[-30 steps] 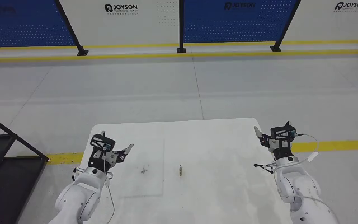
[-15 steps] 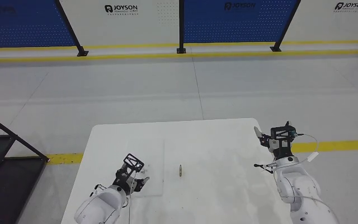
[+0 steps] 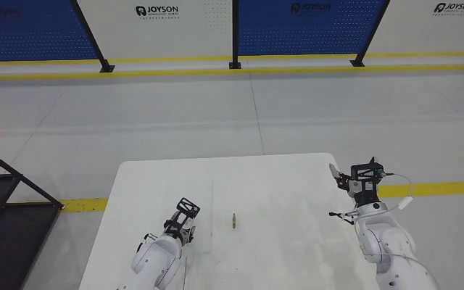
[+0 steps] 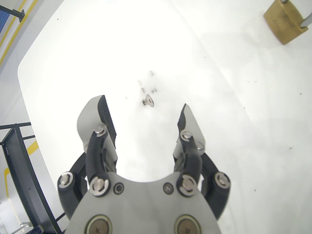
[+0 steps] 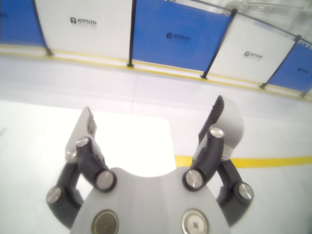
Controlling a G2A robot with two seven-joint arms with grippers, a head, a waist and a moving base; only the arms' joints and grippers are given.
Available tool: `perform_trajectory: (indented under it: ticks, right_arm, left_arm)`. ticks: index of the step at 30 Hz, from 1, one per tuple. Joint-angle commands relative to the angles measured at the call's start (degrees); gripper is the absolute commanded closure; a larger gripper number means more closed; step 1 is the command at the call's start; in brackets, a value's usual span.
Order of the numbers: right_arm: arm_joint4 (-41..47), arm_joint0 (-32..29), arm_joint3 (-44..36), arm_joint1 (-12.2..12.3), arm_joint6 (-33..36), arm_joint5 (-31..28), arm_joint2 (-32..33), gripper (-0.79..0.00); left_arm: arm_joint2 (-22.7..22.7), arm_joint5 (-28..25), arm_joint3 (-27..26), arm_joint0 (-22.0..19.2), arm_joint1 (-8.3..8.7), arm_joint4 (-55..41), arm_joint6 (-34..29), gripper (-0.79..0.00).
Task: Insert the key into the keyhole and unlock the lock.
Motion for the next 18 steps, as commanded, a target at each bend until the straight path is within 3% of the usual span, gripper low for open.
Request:
perform_trajectory:
  ticks: [1, 5, 18]
  right_arm:
    - [0.0, 0.0, 0.0, 0.0, 0.0, 0.0, 0.0, -0.785]
    - [0.0, 0.0, 0.0, 0.0, 0.0, 0.0, 0.0, -0.785]
    - [0.0, 0.0, 0.0, 0.0, 0.0, 0.0, 0.0, -0.785]
  left_arm:
    - [0.2, 0.4, 1.2, -0.5, -0.13, -0.2, 0.3, -0.483]
    - [0.6, 0.8, 2.6, -1.3, -0.33, -0.2, 0.7, -0.385]
    - [1.2, 1.8, 5.8, -2.7, -0.86, -0.3, 2.4, -0.259]
